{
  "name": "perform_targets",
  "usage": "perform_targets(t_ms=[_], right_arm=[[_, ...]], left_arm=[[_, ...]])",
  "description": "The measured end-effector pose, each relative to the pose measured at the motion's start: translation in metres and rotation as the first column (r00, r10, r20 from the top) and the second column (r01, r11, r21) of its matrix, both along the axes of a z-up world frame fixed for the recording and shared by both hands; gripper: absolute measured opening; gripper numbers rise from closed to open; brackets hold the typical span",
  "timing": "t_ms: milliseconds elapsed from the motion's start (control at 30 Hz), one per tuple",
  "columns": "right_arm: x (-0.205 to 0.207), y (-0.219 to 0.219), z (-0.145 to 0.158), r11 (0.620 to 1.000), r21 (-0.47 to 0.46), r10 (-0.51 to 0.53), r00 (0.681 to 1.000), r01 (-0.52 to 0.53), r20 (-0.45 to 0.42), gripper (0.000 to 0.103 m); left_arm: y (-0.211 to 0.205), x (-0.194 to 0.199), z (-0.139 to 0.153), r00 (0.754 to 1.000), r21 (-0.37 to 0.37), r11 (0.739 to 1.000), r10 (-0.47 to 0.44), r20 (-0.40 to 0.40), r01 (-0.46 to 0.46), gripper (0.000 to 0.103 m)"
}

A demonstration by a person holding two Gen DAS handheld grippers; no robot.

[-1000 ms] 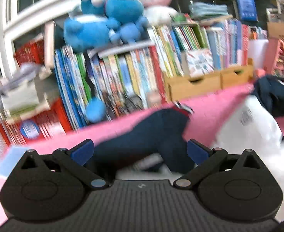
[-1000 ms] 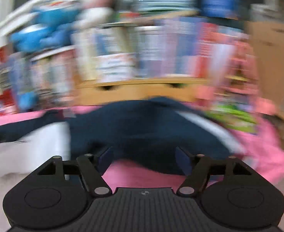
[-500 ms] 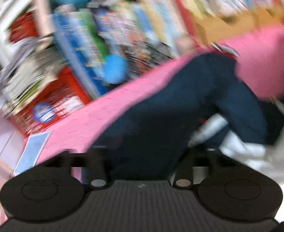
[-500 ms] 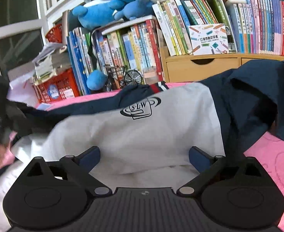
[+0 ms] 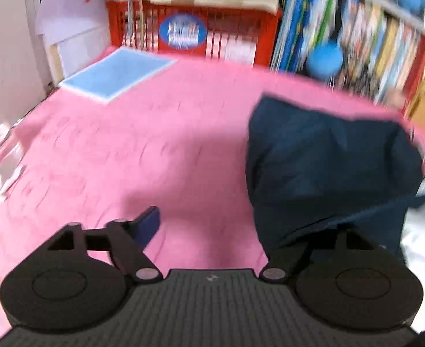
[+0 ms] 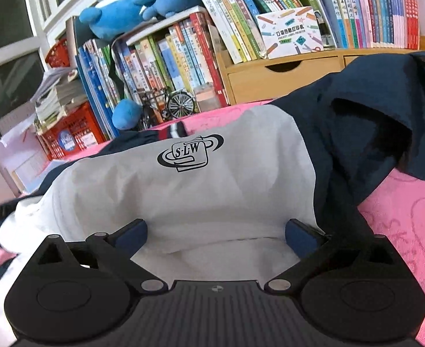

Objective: Fold clothes

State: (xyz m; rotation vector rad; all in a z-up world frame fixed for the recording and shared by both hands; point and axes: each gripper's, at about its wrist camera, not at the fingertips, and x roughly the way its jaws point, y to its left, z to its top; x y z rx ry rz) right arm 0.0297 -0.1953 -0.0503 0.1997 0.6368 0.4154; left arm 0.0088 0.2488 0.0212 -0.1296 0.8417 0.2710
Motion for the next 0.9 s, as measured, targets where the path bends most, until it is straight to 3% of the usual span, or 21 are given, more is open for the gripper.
perform_targets(t_ms=[167,267,333,400,500,533,567,600,667,700,800,900], right_arm=[[0.001,0.001,0.0,1.0,-0.014,-0.001,1.0,0.001,-0.003,0.103],[0.001,0.001,0.0,1.0,-0.015,0.001,1.0,-0.001,-0.004,0.103],[0.002,0.001,0.0,1.0,-0.021,0.0,1.0,0.0,-0.004,0.103],[0.002,0.001,0.0,1.0,-0.025,0.0,1.0,0.0,-0.004,0.103],[0.002,0.001,0.0,1.0,-0.025,-0.001,1.0,0.001,-0.004,0.103],[0.001,0.002,0.0,1.0,-0.024,-0.002,1.0,0.002,-0.005,0.103],[0.001,0.002,0.0,1.0,-0.023,-0.003,1.0,0.002,-0.005,0.103],[0.001,0.002,0.0,1.0,-0.022,-0.003,1.0,0.003,-0.006,0.103],[0.001,0.002,0.001,1.0,-0.019,-0.003,1.0,0.003,-0.006,0.103],[0.001,0.002,0.001,1.0,-0.018,-0.003,1.0,0.003,-0.007,0.103],[0.001,0.002,0.0,1.0,-0.015,-0.004,1.0,0.004,-0.007,0.103],[0.001,0.001,0.0,1.0,-0.01,-0.005,1.0,0.004,-0.008,0.103]], left_arm=[[-0.03,-0.037,0.021,0.984,0.093,0.985,-0.154,0.087,0.146,0.083],[-0.061,-0.05,0.045,0.943,0.188,0.946,-0.296,0.155,0.266,0.103],[-0.086,-0.047,0.058,0.904,0.271,0.904,-0.386,0.183,0.331,0.103],[-0.114,-0.03,0.059,0.872,0.339,0.857,-0.46,0.166,0.388,0.103],[-0.153,0.016,0.028,0.86,0.398,0.804,-0.506,0.068,0.442,0.102],[-0.166,0.033,0.016,0.856,0.414,0.786,-0.516,0.032,0.459,0.098],[-0.175,0.045,0.007,0.857,0.416,0.781,-0.515,0.006,0.466,0.086],[-0.18,0.055,-0.001,0.862,0.41,0.783,-0.507,-0.013,0.467,0.065],[-0.183,0.072,-0.011,0.874,0.392,0.799,-0.485,-0.031,0.456,0.035],[-0.178,0.075,-0.008,0.884,0.374,0.818,-0.466,-0.014,0.437,0.028],[-0.155,0.074,0.012,0.913,0.344,0.867,-0.403,0.059,0.361,0.02],[-0.112,0.056,0.049,0.936,0.327,0.909,-0.32,0.148,0.259,0.02]])
